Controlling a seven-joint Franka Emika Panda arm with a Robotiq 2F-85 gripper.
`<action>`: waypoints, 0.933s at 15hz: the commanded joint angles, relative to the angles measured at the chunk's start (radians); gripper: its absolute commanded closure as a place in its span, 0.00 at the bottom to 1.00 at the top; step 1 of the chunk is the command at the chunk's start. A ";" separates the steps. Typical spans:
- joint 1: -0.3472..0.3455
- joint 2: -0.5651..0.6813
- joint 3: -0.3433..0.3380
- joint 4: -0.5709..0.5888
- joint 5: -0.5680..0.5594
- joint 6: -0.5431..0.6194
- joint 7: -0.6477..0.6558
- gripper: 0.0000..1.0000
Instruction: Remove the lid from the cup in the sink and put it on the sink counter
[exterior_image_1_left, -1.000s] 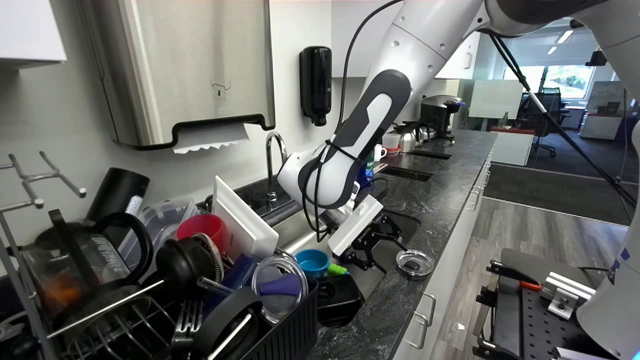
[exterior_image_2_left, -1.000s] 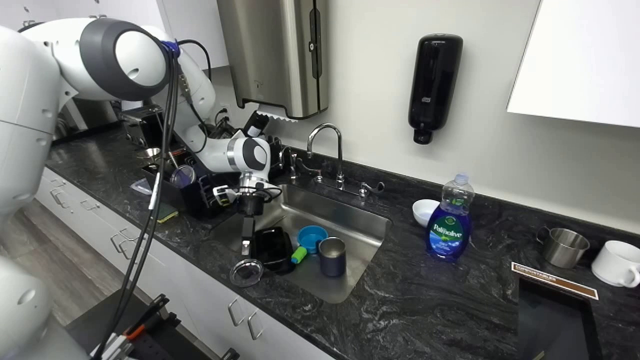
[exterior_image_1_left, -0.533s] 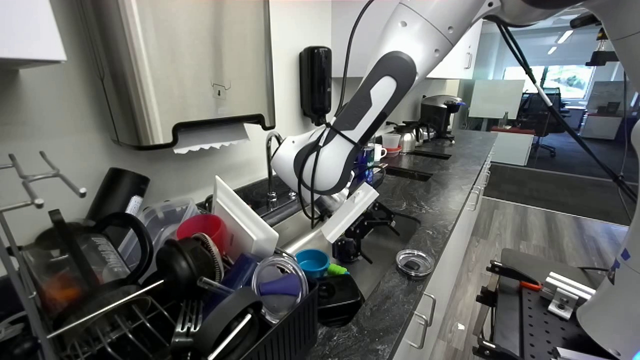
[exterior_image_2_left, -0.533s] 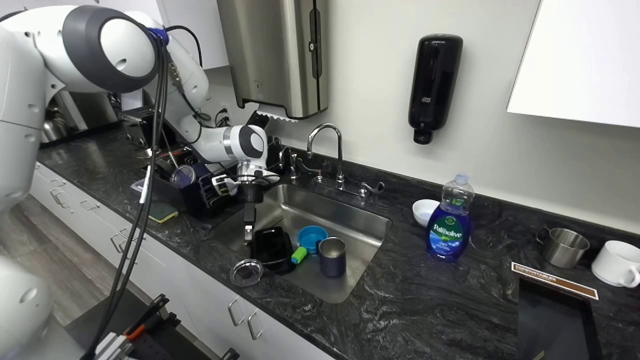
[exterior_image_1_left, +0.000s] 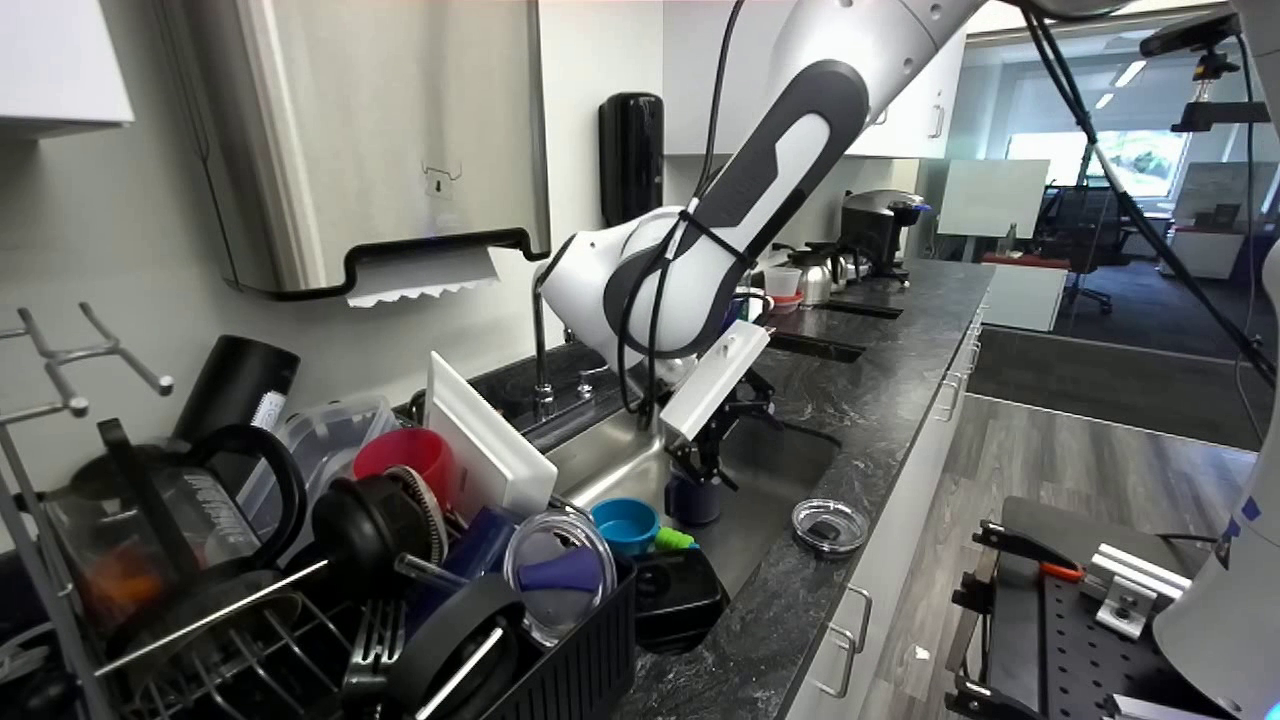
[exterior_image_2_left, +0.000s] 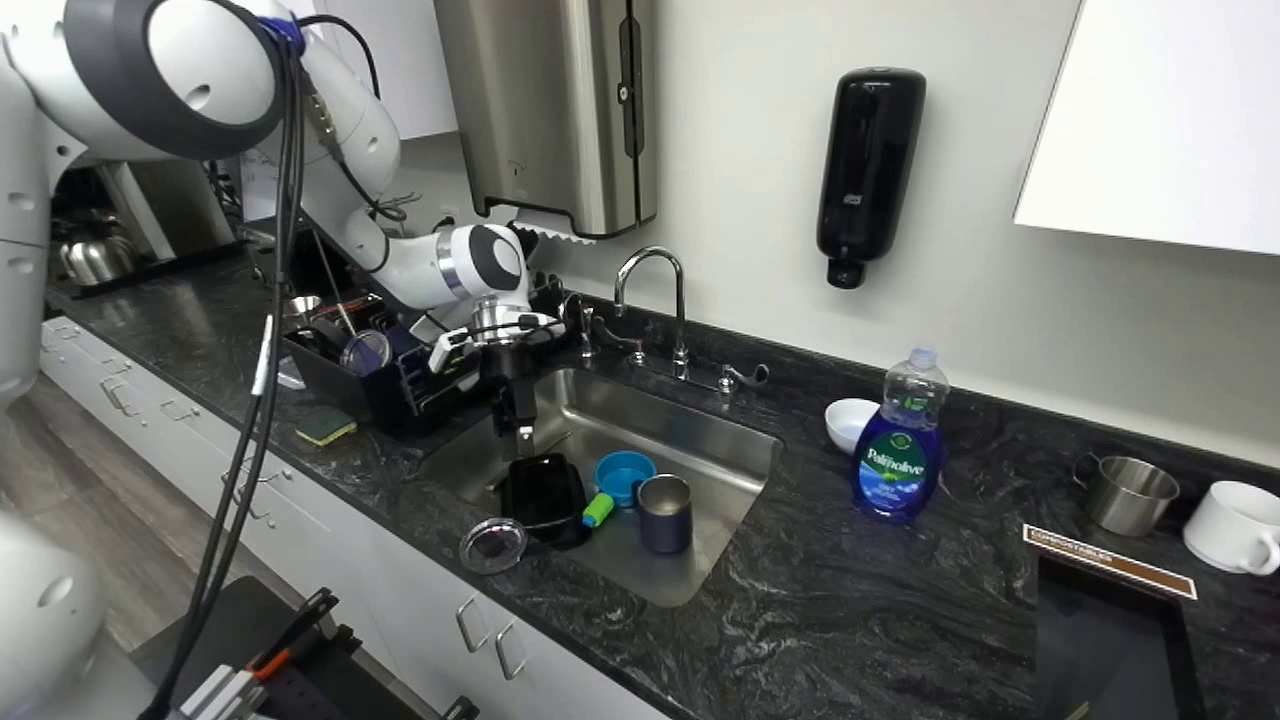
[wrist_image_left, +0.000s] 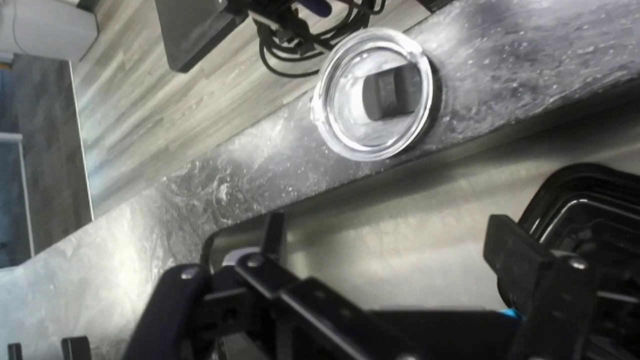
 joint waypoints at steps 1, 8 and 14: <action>-0.032 -0.106 0.009 -0.114 -0.065 0.135 -0.138 0.00; -0.096 -0.293 0.008 -0.298 -0.095 0.371 -0.437 0.00; -0.160 -0.413 0.015 -0.433 -0.049 0.547 -0.770 0.00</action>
